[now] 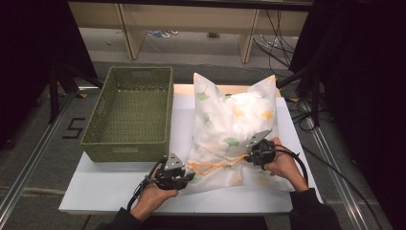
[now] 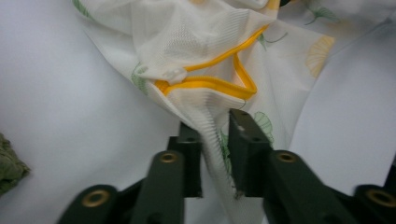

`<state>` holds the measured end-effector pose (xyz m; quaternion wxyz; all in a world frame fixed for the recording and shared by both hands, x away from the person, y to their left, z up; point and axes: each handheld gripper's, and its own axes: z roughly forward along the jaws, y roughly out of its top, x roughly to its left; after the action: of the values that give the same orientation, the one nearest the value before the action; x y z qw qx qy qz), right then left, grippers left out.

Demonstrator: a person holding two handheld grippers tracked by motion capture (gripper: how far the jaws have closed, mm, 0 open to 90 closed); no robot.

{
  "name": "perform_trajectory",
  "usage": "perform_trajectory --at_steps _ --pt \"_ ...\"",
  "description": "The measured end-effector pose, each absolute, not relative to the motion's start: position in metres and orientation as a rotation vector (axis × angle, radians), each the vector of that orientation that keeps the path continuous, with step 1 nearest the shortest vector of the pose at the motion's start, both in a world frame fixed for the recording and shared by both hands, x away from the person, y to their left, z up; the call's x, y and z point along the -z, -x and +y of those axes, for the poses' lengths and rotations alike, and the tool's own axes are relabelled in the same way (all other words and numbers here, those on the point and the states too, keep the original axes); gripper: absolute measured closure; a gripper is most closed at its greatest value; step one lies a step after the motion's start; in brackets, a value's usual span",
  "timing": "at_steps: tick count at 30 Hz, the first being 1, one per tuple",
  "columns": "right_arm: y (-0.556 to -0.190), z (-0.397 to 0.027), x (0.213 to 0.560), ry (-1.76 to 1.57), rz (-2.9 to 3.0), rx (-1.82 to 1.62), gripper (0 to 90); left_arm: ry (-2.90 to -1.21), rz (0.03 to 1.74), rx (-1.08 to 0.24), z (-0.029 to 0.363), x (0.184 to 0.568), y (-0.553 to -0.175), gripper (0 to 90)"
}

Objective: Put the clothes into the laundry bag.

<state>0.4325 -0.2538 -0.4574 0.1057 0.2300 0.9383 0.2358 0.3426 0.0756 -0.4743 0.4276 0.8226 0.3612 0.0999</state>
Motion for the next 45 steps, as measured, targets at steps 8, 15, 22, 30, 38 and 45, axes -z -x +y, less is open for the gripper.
perform_trajectory --at_steps 8,15,22,30,38,45 --pt "-0.424 -0.254 0.444 -0.71 2.733 -0.767 69.0 -1.986 0.993 -0.198 0.086 0.476 -0.362 61.5" --pt "-0.407 -0.249 0.413 -0.666 2.67 -0.891 54.7 -1.985 0.975 -0.188 0.094 0.472 -0.365 60.1" --pt "-0.396 -0.216 0.42 -0.561 2.696 -0.922 51.8 -2.01 0.93 -0.229 0.088 0.469 -0.361 66.6" --pt "-0.388 -0.186 0.434 -0.467 2.722 -0.961 57.3 -1.973 0.923 -0.273 0.086 0.463 -0.36 79.5" --pt "-0.382 -0.16 0.444 -0.354 2.748 -0.999 63.2 -2.028 0.819 -0.325 0.072 0.457 -0.353 83.3" --pt "-0.387 -0.142 0.453 -0.332 2.673 -0.969 68.6 -2.052 0.782 -0.34 0.069 0.455 -0.351 83.2"
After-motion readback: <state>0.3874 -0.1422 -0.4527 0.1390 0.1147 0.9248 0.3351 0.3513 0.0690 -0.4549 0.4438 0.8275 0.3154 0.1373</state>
